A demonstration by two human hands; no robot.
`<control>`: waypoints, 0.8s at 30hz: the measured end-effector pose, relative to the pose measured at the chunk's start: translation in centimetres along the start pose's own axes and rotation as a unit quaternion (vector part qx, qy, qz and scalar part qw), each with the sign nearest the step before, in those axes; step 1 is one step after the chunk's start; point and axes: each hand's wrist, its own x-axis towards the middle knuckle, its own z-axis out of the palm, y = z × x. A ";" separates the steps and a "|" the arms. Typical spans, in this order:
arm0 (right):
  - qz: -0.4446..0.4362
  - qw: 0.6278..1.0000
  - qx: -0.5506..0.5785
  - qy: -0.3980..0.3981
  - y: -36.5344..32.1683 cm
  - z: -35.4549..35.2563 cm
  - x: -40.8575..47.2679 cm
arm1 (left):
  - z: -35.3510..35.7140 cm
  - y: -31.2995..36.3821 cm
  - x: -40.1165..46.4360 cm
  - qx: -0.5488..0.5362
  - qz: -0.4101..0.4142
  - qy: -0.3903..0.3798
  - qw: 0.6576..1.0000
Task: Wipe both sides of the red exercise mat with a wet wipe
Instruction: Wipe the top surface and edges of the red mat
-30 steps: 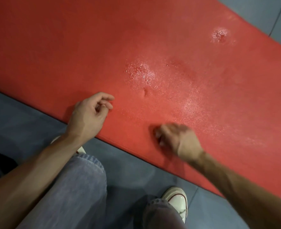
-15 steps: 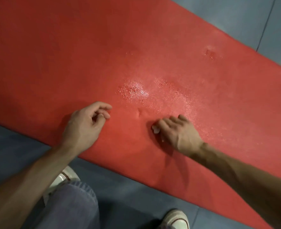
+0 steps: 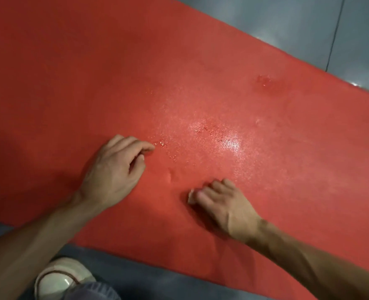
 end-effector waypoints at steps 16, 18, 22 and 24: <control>-0.045 0.999 -0.002 0.000 7.0 -2.2 0.6 | 2.0 -2.3 9.7 0.175 0.029 0.070 0.982; -0.068 0.997 -0.026 0.021 9.8 -3.1 1.9 | 2.0 -2.2 9.7 0.180 0.026 0.075 0.980; 0.177 0.970 -0.135 0.102 20.4 -5.8 7.8 | 1.9 -2.2 9.8 0.183 0.021 0.070 0.980; 0.216 0.965 -0.098 0.108 21.3 -5.8 7.9 | 1.9 -2.0 10.2 0.179 0.023 0.072 0.981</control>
